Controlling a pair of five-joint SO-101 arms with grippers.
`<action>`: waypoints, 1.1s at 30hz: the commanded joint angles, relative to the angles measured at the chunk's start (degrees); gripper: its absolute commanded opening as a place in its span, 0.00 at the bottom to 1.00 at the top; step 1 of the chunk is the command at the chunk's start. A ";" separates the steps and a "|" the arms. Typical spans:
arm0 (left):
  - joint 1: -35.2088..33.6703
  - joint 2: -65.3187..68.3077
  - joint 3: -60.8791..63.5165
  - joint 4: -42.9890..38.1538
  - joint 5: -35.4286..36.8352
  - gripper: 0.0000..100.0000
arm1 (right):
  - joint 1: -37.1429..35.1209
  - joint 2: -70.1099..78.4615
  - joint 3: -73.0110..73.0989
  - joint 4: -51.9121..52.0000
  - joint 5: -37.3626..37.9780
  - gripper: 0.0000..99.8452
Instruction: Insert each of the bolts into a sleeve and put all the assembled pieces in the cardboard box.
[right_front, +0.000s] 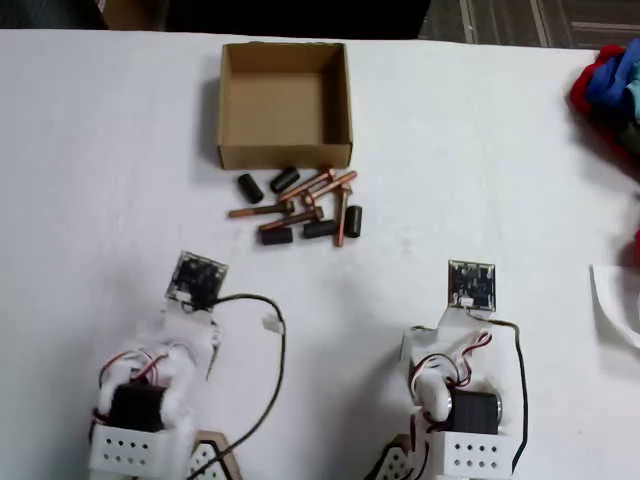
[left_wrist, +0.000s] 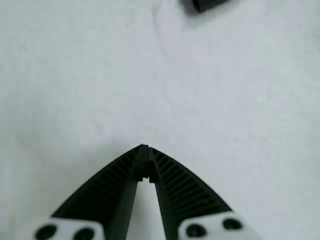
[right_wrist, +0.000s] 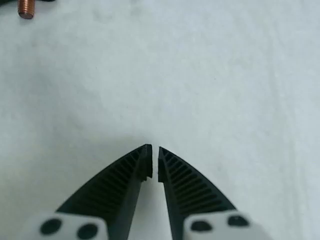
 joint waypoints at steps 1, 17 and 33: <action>-7.30 -1.85 -3.12 -9.05 -18.11 0.02 | -0.22 -0.40 0.62 0.31 0.53 0.02; -15.56 1.14 -36.62 -14.07 -11.52 0.02 | -0.22 -0.40 0.62 0.31 0.53 0.02; -16.09 76.22 -95.87 28.57 -8.88 0.02 | -0.75 -0.40 0.62 0.31 0.26 0.03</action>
